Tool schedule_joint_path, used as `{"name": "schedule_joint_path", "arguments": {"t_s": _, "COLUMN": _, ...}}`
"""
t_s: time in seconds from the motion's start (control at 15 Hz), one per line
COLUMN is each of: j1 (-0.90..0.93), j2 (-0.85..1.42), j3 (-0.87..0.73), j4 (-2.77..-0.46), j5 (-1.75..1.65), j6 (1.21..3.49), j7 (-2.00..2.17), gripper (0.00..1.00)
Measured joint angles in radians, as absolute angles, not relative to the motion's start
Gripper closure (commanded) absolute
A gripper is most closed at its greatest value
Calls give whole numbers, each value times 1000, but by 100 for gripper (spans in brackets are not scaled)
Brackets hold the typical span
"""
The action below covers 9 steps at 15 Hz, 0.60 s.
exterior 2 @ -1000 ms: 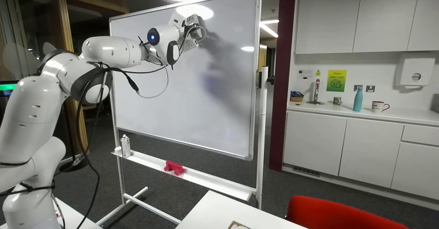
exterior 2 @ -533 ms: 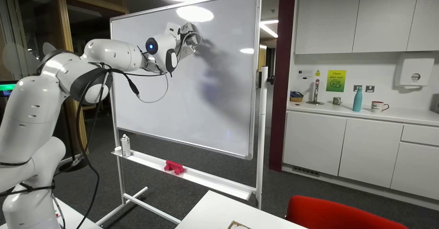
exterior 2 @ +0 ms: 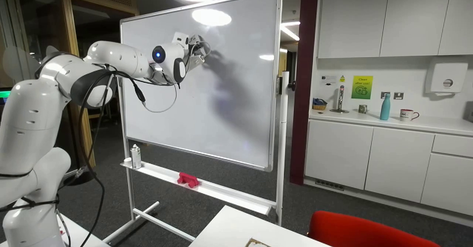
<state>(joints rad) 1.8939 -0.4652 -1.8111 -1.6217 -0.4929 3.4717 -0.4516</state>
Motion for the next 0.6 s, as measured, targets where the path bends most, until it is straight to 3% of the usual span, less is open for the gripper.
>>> {"name": "schedule_joint_path", "arguments": {"t_s": 0.6, "j1": 1867, "j2": -348, "j3": -1811, "j4": -1762, "j5": -470, "j6": 3472, "j7": -419, "gripper": 65}}
